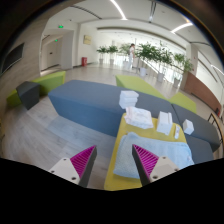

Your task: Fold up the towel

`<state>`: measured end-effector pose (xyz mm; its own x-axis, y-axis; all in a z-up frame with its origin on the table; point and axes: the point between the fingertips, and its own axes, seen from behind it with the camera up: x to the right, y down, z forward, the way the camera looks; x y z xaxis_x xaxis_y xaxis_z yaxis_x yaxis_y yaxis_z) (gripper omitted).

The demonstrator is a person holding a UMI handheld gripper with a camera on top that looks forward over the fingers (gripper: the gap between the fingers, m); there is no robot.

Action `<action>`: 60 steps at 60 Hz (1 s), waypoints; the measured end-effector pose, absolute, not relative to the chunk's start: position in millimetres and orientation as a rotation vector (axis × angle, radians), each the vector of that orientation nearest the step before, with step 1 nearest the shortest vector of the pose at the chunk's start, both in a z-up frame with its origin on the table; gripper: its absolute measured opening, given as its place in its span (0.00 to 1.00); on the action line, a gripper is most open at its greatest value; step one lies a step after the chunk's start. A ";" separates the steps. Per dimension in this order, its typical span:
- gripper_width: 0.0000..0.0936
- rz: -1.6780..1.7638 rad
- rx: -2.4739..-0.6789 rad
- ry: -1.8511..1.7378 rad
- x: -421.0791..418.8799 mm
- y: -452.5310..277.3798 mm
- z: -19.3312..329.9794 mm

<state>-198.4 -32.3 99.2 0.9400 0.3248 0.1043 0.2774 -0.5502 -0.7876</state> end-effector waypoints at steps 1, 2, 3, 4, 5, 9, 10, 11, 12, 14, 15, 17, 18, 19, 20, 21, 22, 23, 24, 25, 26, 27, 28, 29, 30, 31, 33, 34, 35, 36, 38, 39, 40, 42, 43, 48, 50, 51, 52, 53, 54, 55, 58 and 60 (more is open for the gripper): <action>0.77 0.047 -2.202 -0.410 -190.2 -27.1 90.0; 0.76 0.031 -2.219 -0.396 -183.0 -22.3 81.2; 0.75 0.021 -2.230 -0.383 -177.2 -17.4 74.1; 0.74 0.016 -2.236 -0.371 -172.8 -12.2 68.4; 0.72 0.011 -2.237 -0.363 -171.7 -8.7 63.6; 0.67 0.001 -2.247 -0.361 -164.4 5.8 46.2; 0.66 -0.005 -2.253 -0.363 -162.6 8.4 41.5; 0.65 -0.009 -2.257 -0.365 -161.8 11.1 37.0; 0.65 -0.010 -2.259 -0.367 -161.9 13.8 33.0; 0.64 -0.007 -2.262 -0.374 -165.5 18.0 26.3; 0.63 -0.004 -2.267 -0.379 -166.2 19.1 21.2; 0.60 0.004 -2.285 -0.391 -168.0 18.5 10.7; 0.59 0.008 -2.295 -0.399 -169.4 18.0 5.3; 0.56 0.011 -2.303 -0.408 -170.5 17.4 -0.6; 0.54 0.011 -2.310 -0.417 -170.9 17.0 -6.9; 0.52 0.002 -2.318 -0.423 -169.4 16.8 -13.9; 0.50 -0.017 -2.327 -0.428 -167.1 15.6 -20.8; 0.47 -0.046 -2.326 -0.435 -162.8 16.7 -26.5; 0.46 -0.059 -2.309 -0.454 -163.2 18.7 -26.2; 0.46 -0.063 -2.282 -0.471 -164.6 19.8 -24.4; 0.45 -0.070 -2.265 -0.483 -165.0 20.0 -23.7; 0.44 -0.078 -2.259 -0.496 -164.7 19.0 -23.9; 0.43 -0.083 -2.254 -0.506 -165.0 18.2 -23.6; 0.41 -0.085 -2.247 -0.512 -165.6 18.2 -22.5; 0.38 -0.083 -2.246 -0.515 -166.1 17.9 -22.3; 0.36 -0.082 -2.243 -0.513 -164.9 15.2 -22.9; 0.30 -0.073 -2.248 -0.495 -165.2 17.9 -22.9; 0.28 -0.067 -2.252 -0.483 -164.4 18.6 -22.2; 0.25 -0.060 -2.261 -0.472 -163.1 20.0 -21.1; 0.22 -0.054 -2.265 -0.460 -161.8 21.1 -20.6; 0.15 -0.056 -2.270 -0.429 -155.5 25.1 -19.2; 0.04 -0.061 -2.269 -0.412 -151.4 25.9 -18.5; 0.04 -0.054 -2.270 -0.396 -150.5 26.4 -17.9; 0.01 -0.026 -2.281 -0.389 -152.1 25.9 -19.0; 0.01 -0.019 -2.280 -0.392 -152.2 26.4 -18.6; 0.01 0.031 -2.284 -0.392 -153.2 25.4 -12.6; 0.01 0.057 -2.272 -0.376 -151.0 27.6 -4.3; 0.01 0.066 -2.263 -0.366 -148.6 28.6 2.3; 0.01 0.075 -2.250 -0.356 -145.6 30.7 8.0; 0.01 0.078 -2.238 -0.346 -142.2 31.4 17.9; 0.01 0.084 -2.223 -0.335 -139.0 34.0 24.9; 0.01 0.088 -2.208 -0.322 -133.9 35.5 34.0; 0.01 0.094 -2.166 -0.288 -114.0 40.4 61.3; 0.01 0.086 -2.143 -0.263 -98.2 40.8 79.3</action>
<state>-98.2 40.8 79.3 0.9744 0.2210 0.0401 0.1553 -0.5335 -0.8314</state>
